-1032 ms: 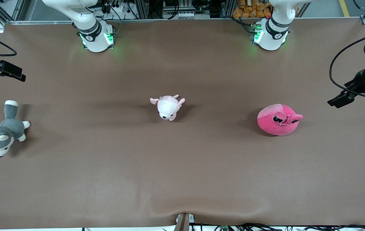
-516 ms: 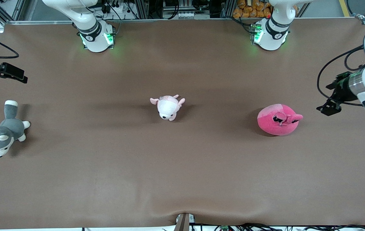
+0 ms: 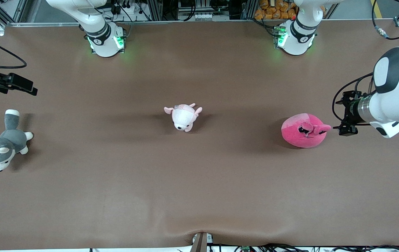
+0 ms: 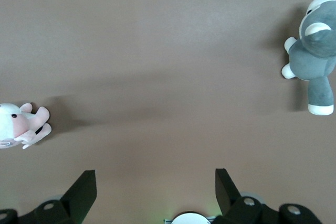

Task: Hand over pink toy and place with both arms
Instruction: 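Lower the left gripper onto the pink toy and grasp it, then carry the pink toy with the left gripper while the right gripper approaches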

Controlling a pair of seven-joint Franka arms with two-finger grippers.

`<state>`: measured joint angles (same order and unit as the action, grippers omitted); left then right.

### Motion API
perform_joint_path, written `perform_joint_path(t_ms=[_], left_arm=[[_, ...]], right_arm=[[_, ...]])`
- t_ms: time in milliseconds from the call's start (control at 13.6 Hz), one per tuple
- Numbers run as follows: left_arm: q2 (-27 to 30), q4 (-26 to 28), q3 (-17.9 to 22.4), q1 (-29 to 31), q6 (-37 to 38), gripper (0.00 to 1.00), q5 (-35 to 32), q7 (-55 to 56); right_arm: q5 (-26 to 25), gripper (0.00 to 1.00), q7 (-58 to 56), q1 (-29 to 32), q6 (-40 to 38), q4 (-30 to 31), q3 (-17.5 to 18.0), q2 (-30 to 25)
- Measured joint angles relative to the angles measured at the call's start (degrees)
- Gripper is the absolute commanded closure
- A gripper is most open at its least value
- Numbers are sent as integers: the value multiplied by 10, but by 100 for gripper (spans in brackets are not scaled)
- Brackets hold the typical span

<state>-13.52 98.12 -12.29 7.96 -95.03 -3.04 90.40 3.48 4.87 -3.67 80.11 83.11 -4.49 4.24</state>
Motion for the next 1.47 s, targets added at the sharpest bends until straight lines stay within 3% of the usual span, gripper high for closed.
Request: perform_joint_path(t_ms=[295,885,1106,1327,1475], left_arm=[[-20,30,0,2,-51,0,37,58],[-25,89,2,24,-131,0,41,66],[-26,104,1,24,-147,35,43,66],[-27,104,1,24,-150,76,43,66],[-27,104,1,24,-152,96,43,65]], right_arm=[[13,0,3,-6,1,0,0,4],[36,0,4,-17,26,0,1,14],[38,0,3,-20,25,1,1,27],[40,0,3,-59,42,4,2,73],[48,0,3,-77,43,4,2,96]])
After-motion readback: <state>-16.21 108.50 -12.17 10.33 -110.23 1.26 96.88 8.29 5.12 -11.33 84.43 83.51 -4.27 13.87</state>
